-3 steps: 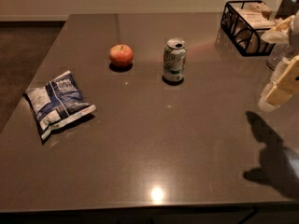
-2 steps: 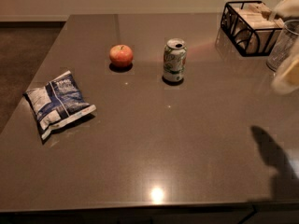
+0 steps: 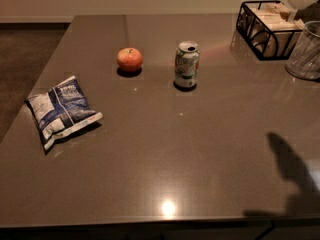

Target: Pick apple

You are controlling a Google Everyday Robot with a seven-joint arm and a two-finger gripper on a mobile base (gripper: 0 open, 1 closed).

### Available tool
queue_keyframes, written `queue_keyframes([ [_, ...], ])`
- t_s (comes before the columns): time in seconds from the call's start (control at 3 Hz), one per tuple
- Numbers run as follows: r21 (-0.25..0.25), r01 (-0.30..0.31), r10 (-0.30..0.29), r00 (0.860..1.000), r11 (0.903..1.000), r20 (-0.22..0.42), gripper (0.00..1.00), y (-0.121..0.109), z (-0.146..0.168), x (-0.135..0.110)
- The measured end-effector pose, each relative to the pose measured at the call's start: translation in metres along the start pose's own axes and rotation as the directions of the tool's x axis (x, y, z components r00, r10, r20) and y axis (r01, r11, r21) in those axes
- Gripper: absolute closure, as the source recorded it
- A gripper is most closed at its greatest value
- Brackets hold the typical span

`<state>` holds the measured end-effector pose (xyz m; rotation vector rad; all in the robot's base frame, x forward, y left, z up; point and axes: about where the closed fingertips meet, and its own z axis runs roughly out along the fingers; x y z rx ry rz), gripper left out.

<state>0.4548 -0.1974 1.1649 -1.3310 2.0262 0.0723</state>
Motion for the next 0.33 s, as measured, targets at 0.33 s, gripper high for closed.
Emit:
queue_keyframes([
  [0.33,0.0,0.0,0.0,1.0,1.0,0.0,0.0,0.0,0.0,0.0],
])
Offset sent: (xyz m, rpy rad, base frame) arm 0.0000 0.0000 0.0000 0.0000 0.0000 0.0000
